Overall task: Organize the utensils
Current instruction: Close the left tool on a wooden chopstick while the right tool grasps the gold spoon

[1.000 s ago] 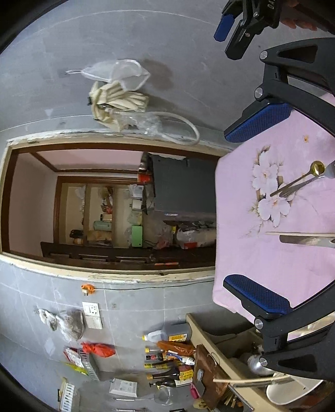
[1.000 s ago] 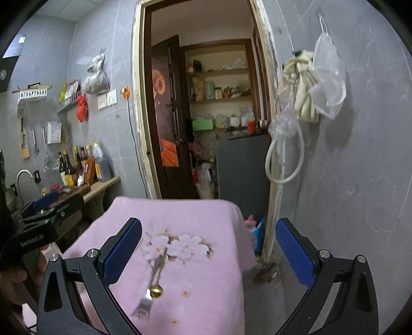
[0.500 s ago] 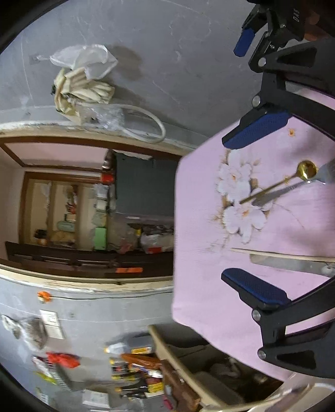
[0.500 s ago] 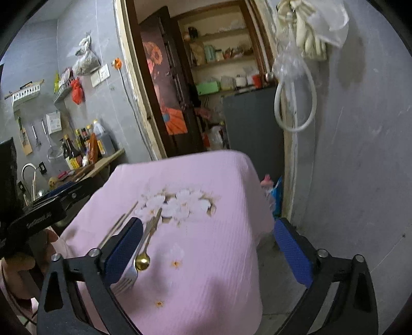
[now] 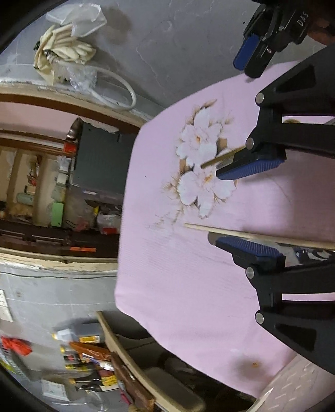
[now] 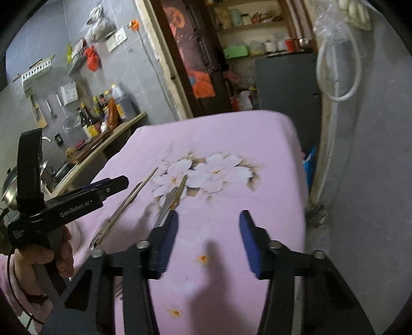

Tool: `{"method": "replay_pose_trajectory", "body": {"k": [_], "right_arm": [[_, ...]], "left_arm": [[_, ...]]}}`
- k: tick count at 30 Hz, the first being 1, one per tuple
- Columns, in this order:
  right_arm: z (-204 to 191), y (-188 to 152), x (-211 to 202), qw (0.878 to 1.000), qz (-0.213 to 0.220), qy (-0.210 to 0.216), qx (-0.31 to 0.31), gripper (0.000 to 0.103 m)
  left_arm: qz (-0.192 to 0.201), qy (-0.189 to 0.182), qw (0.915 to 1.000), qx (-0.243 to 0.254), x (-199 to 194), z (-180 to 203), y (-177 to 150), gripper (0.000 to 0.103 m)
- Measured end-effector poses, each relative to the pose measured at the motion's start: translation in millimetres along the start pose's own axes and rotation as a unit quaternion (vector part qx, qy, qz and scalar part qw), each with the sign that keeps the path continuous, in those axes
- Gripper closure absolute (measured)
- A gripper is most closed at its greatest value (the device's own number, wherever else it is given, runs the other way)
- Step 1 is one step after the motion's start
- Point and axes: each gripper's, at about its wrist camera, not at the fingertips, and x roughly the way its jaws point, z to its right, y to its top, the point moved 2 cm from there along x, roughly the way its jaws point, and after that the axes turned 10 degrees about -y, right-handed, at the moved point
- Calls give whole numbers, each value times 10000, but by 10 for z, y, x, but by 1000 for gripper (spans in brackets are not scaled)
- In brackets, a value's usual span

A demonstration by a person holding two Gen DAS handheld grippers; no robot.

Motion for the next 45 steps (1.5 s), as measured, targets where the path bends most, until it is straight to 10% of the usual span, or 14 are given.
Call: {"method": "replay_pose_trajectory", "body": {"k": [20,45], "right_arm": [[-419,242,933,9927,-958,700,-235,82],[-381,222,992,9883,-1470,340,-204,98]], "left_arm": [[-678,-174,9961,-543,472,-306,104,79],[-1323,-145,9898,-513,519,-195,92,97]]}}
